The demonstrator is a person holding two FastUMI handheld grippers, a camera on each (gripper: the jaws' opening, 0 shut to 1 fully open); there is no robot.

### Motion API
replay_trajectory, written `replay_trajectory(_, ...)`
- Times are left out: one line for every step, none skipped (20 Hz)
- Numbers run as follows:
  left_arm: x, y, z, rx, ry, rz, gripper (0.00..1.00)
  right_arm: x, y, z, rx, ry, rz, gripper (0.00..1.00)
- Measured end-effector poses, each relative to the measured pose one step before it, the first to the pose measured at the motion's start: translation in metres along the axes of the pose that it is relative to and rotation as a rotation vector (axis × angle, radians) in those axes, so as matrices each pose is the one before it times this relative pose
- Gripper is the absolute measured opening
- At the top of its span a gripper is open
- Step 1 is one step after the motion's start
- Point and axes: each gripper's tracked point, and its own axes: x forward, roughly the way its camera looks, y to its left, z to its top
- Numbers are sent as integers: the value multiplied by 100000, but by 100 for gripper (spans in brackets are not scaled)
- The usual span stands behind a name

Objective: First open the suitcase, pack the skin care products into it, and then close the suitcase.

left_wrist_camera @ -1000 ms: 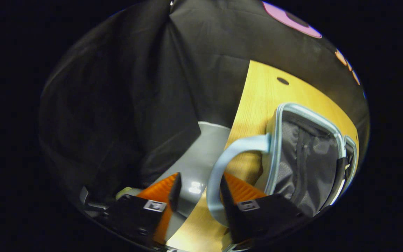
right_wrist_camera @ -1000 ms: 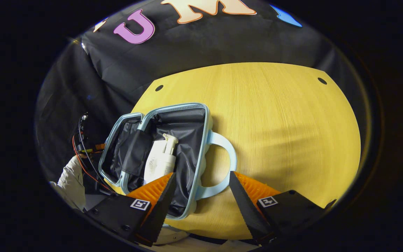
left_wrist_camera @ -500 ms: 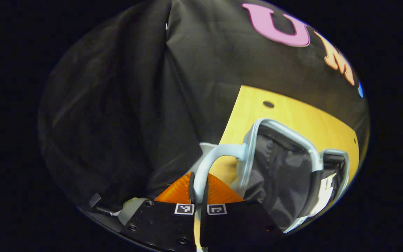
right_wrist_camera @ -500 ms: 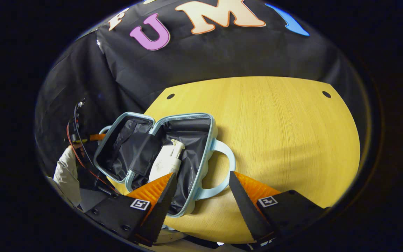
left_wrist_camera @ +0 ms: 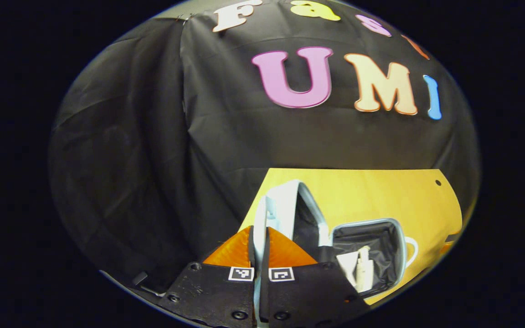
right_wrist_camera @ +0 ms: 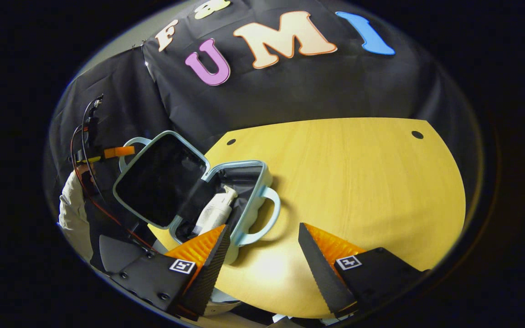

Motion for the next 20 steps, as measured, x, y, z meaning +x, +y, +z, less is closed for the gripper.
replay_trajectory(-788,-1926,580,563,-641,-1339,0,-859,-974,-274,555,-769,-257,96)
replay_trajectory(-617,-2047,696,219,-1865,-2054,0,-838,-988,-205,528,-929,-301,96)
replay_trajectory(-431,-1848,321,19,-267,-1898,0,-831,-811,-162,746,-777,-420,96)
replay_trajectory(-412,-2273,480,-154,-1085,-2918,0,-752,-721,-68,902,-929,-85,96)
replay_trajectory(-225,-2242,267,-8,-391,-2485,0,-669,-735,65,884,-964,-192,96)
replay_trajectory(73,-2415,189,513,-610,-3317,0,-687,-661,102,889,-910,-87,96)
replay_trajectory(208,-2198,-250,488,-496,-3119,0,-600,-669,61,550,-1063,-203,96)
replay_trajectory(401,-2233,-243,699,368,-2308,0,-652,-772,128,71,-660,-667,96)
replay_trajectory(620,-2346,-210,-408,-630,-2981,0,-556,-844,238,104,-596,-735,96)
replay_trajectory(600,-2502,-634,-178,1161,-3717,0,-528,-777,263,269,-759,-871,96)
replay_trajectory(770,-2455,-533,-438,1057,-3729,0,-416,-885,180,302,-618,-1190,96)
replay_trajectory(721,-1941,-753,173,1825,-2337,0,-417,-921,159,476,-311,-1311,96)
replay_trajectory(1162,-1814,-774,564,1724,-2115,0,-504,-896,66,892,-307,-898,96)
replay_trajectory(1117,-1472,-1070,-336,1818,-1950,0,-420,-729,217,1038,-308,-1136,96)
replay_trajectory(1172,-1506,-1307,-1575,2541,-3002,0,-366,-696,194,525,-359,-1543,96)
replay_trajectory(862,-826,-1474,-1224,2724,-2011,0,-231,-724,172,-102,-227,-1679,96)
replay_trajectory(800,-924,-1218,-178,1990,-1498,0,-216,-715,115,-494,-200,-2022,96)
replay_trajectory(715,345,-673,401,1891,-1113,0,-208,-419,173,-170,-35,-1432,96)
replay_trajectory(1016,-414,-820,-137,2705,-1235,0,-302,-530,76,179,-159,-1411,96)
replay_trajectory(760,-129,-553,-371,1618,-870,0,-235,-374,207,136,-169,-1136,96)
